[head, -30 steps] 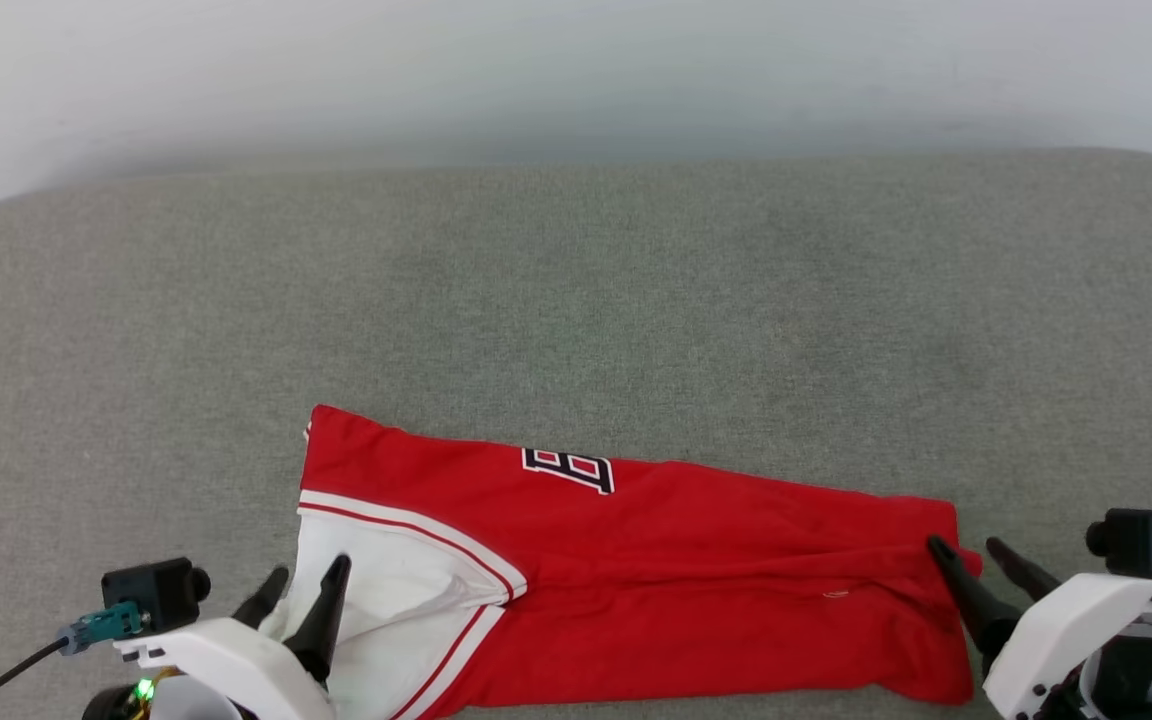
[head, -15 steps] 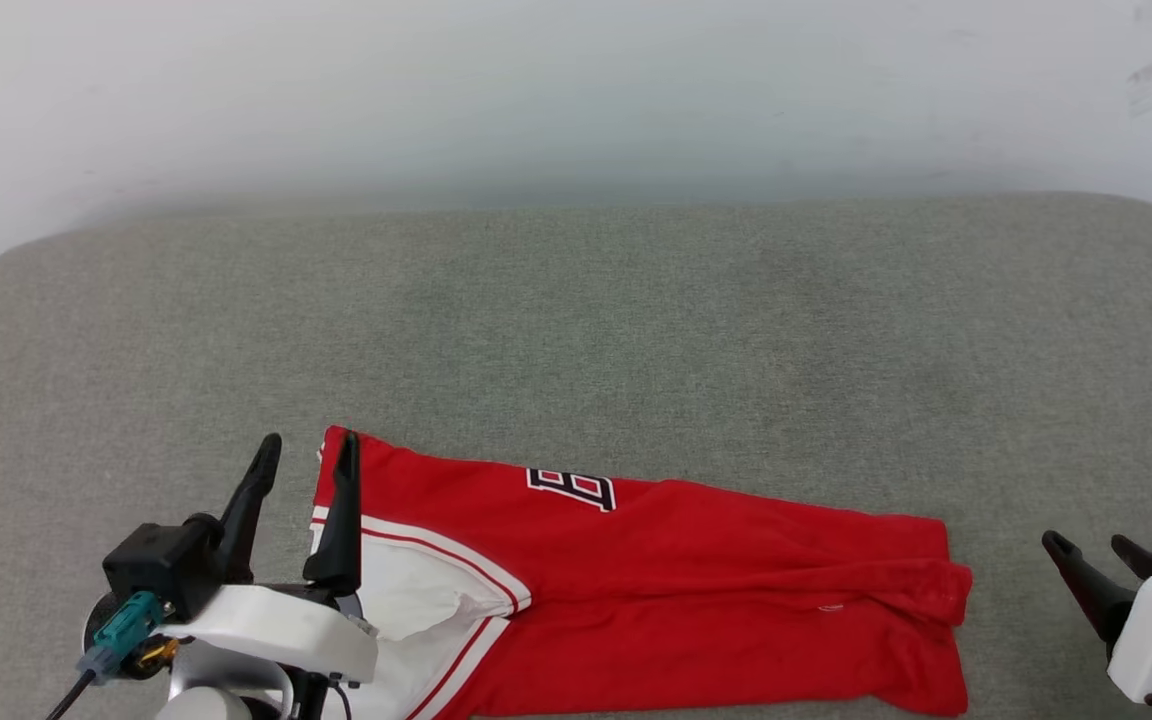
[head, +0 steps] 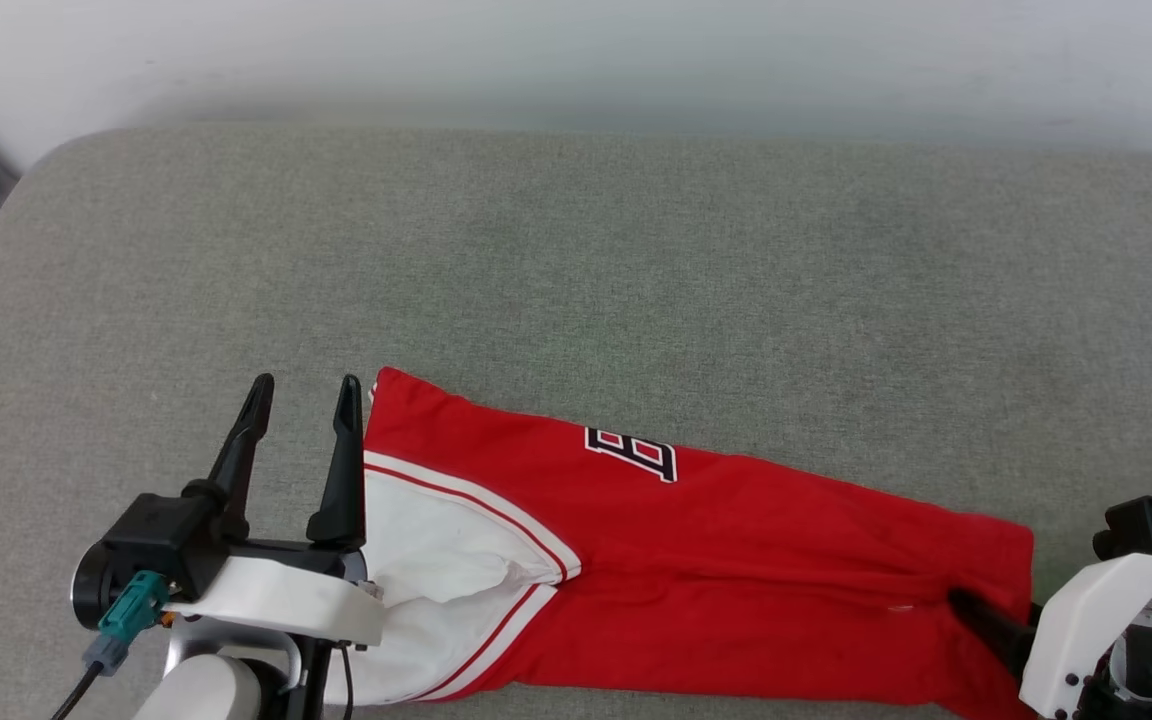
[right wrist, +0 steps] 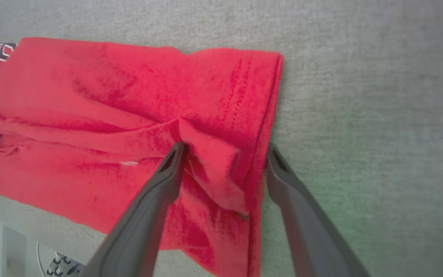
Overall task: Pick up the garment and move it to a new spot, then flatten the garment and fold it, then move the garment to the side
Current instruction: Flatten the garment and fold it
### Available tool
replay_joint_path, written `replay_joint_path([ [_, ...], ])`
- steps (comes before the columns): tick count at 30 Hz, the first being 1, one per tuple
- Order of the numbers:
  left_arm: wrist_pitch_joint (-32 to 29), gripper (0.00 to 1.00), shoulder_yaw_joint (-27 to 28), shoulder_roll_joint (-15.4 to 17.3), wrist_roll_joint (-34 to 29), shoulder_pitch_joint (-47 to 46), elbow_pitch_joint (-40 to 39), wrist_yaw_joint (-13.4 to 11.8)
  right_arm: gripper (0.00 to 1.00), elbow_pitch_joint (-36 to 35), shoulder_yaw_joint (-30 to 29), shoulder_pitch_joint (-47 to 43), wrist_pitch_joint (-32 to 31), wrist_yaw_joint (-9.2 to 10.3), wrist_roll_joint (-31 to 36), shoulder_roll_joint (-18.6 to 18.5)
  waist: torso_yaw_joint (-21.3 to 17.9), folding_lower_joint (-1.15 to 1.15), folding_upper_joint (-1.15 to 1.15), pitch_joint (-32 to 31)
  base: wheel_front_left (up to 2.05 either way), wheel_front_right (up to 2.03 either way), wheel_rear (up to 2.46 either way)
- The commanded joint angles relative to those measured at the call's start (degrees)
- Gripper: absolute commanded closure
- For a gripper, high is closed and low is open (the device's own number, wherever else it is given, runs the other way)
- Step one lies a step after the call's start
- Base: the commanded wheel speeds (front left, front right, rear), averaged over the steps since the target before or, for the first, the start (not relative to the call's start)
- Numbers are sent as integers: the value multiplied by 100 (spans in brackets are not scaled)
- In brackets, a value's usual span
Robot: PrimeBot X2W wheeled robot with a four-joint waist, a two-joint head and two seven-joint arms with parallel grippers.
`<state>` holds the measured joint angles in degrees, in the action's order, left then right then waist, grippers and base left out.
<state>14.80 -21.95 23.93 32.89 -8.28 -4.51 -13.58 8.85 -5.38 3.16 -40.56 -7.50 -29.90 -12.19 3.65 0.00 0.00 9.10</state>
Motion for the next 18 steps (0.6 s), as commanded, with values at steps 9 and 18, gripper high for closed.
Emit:
replay_joint_path([
  [9, -52, 0, -111, 33, -91, -31, 34, 1, 100, 633, 475, 153, -162, 3, -318, -11, 43, 0, 0, -34, 0, 0, 0],
  [18, -163, 0, -202, 119, -137, 99, 11, -49, 100, 429, 427, 528, 72, 3, -332, -424, -157, 0, 0, -344, 0, 0, 0],
])
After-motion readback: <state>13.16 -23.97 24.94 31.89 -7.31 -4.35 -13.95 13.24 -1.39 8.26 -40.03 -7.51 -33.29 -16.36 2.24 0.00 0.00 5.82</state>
